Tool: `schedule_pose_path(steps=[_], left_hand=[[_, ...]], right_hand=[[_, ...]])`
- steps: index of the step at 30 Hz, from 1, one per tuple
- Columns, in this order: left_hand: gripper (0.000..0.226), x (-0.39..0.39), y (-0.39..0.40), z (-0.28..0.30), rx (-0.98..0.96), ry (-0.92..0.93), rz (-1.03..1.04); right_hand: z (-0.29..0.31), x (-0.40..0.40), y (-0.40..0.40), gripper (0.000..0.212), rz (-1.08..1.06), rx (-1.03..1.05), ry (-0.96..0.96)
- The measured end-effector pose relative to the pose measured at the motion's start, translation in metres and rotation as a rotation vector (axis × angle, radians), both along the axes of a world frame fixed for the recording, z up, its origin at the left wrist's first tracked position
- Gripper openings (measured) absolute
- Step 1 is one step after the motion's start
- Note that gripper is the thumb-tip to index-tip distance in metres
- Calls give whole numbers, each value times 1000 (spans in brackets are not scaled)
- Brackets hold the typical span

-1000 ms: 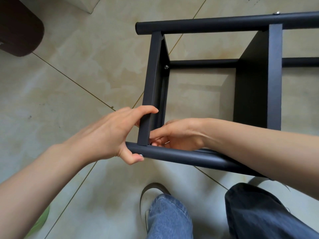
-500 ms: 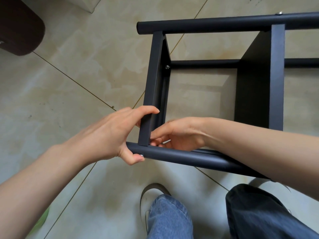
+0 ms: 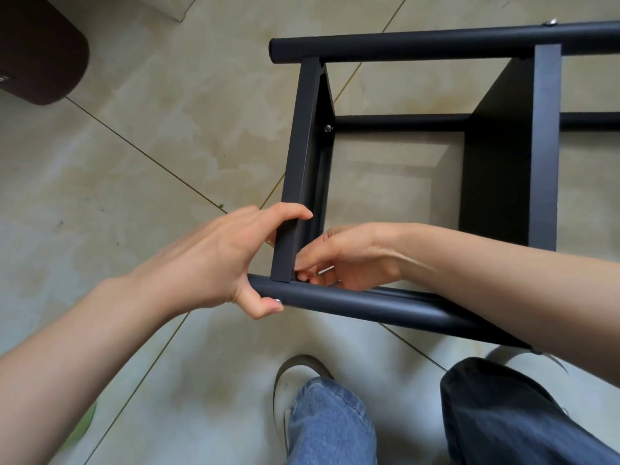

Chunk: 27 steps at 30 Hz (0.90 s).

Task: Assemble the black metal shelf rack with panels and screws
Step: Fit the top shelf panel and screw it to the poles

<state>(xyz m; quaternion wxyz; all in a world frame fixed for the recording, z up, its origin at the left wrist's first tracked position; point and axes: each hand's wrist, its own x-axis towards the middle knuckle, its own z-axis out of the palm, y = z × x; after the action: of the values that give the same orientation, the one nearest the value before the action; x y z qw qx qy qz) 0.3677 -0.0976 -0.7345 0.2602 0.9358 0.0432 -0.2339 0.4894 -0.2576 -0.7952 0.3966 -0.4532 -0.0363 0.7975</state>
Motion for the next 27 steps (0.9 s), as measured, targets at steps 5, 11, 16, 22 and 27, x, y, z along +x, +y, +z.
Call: schedule_pose_path(steps=[5, 11, 16, 22, 27], left_hand=[[100, 0, 1, -1, -2, -4, 5], [98, -1, 0, -1, -18, -14, 1], [99, 0, 0, 0, -2, -13, 2], [99, 0, 0, 1, 14, -19, 4], [98, -1, -1, 1, 15, -28, 5]], right_hand=[[-1, -7, 2, 17, -7, -20, -40], [-1, -11, 0, 37, 0, 55, -47], [-1, -3, -2, 10, -4, -9, -25], [-2, -7, 0, 18, 14, -6, -83], [-1, -3, -2, 12, 10, 7, -36]])
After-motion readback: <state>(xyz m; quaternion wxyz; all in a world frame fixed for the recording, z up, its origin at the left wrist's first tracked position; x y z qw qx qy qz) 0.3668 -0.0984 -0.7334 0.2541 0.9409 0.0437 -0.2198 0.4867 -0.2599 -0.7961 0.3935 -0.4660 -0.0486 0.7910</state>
